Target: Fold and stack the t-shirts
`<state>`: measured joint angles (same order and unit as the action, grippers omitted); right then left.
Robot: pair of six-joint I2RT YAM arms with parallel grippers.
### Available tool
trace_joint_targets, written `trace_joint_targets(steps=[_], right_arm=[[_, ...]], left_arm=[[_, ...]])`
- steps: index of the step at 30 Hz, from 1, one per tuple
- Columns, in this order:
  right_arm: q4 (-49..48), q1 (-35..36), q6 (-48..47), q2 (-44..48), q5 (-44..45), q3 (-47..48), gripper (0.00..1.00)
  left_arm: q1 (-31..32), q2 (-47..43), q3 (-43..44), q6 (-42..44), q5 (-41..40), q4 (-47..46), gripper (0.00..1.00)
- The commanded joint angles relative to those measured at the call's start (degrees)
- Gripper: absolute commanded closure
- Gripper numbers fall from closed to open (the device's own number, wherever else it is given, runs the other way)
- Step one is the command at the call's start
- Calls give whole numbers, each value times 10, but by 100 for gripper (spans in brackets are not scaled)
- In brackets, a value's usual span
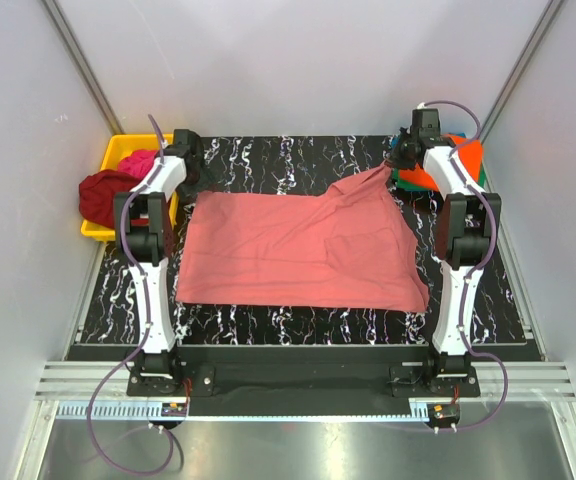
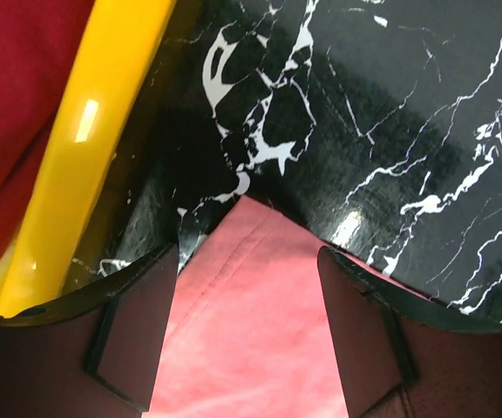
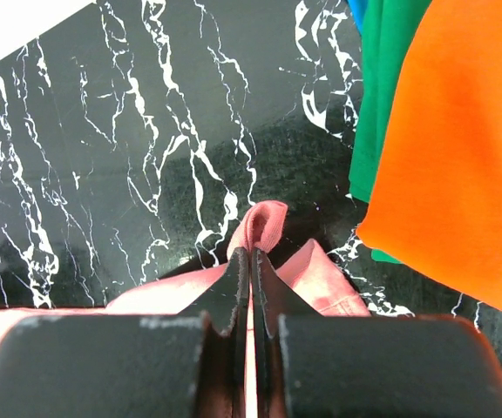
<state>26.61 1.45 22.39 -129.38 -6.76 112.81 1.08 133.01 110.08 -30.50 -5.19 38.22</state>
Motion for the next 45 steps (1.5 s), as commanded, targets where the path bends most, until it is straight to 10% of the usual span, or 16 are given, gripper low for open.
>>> trace_joint_targets(steps=[1,13,28,45], right_arm=[[-24,1,7,45,-23,-2,100],[-39,1,10,52,-48,-25,100],[-57,3,-2,100,-113,-54,100],[-104,7,17,333,-107,-318,100]], left_arm=[[-1,3,36,-5,-5,-8,30],[1,19,25,-26,0,-13,40],[4,-16,24,-25,8,-5,100],[4,-268,-191,-12,-32,-47,100]])
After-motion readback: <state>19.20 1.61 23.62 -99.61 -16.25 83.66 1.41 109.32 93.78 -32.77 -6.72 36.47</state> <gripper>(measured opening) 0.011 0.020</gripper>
